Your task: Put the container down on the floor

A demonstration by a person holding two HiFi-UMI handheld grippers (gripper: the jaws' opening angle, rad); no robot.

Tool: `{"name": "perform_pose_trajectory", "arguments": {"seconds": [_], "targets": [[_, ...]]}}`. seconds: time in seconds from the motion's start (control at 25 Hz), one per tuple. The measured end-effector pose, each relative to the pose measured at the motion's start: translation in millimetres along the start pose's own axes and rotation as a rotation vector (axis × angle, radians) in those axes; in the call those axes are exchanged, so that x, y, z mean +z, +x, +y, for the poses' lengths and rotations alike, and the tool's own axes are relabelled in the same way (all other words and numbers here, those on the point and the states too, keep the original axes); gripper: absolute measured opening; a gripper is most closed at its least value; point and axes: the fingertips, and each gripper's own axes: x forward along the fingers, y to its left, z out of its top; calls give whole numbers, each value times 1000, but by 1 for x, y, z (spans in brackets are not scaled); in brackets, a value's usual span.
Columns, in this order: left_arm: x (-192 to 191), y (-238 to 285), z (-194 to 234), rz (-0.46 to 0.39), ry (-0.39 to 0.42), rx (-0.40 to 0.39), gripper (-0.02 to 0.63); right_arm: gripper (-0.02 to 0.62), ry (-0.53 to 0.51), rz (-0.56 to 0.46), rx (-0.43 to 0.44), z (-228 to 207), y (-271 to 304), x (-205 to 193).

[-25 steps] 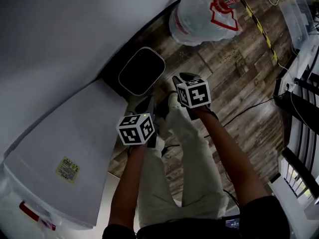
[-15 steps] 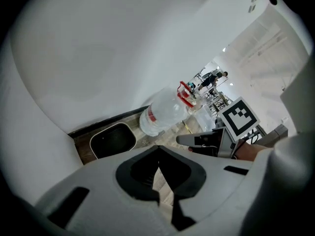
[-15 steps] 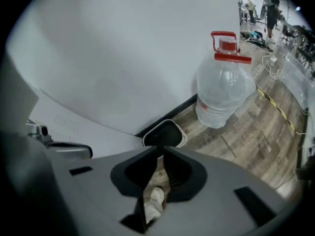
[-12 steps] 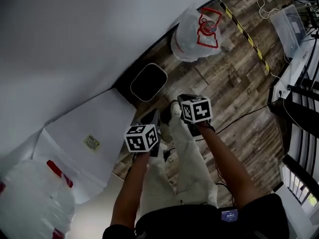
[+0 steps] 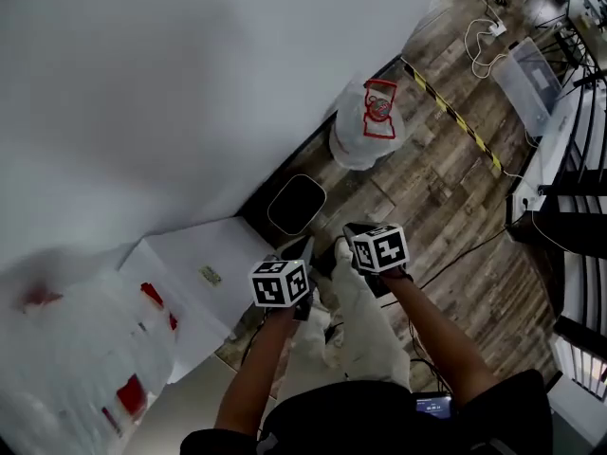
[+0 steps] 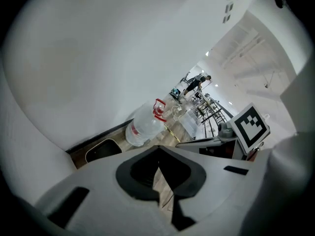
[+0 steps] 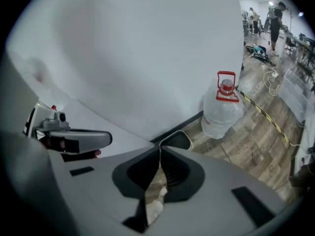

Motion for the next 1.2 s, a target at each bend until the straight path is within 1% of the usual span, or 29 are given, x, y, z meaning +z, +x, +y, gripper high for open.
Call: {"name": "perform_pose_trajectory", "arguments": {"seconds": [0.16, 0.32, 0.4, 0.48, 0.6, 0.72, 0.92, 1.08, 1.2], "targets": [[-3, -36, -23, -8, 1, -21, 14, 35, -5, -45, -15, 20, -31, 5], [-21, -69, -43, 3, -16, -39, 14, 35, -35, -52, -36, 37, -62, -9], [-25, -84, -51, 13, -9, -40, 14, 35, -43, -68, -43, 49, -77, -12], [-17, -98, -63, 8, 27, -47, 14, 35, -46, -96, -48, 62, -93, -11], [-4, -114, -83, -11, 78, -91, 14, 35, -46, -134, -52, 82, -112, -14], [8, -133, -105, -42, 123, -121, 14, 35, -74, -163, -62, 96, -132, -17], [38, -167, -136, -107, 238, -158, 14, 35, -88, -280, -90, 108, -176, 10], [62, -199, -158, -180, 311, -192, 14, 35, -88, -393, -109, 121, -211, 35], [74, -219, -174, -238, 356, -207, 14, 35, -97, -449, -127, 133, -229, 43]]}}
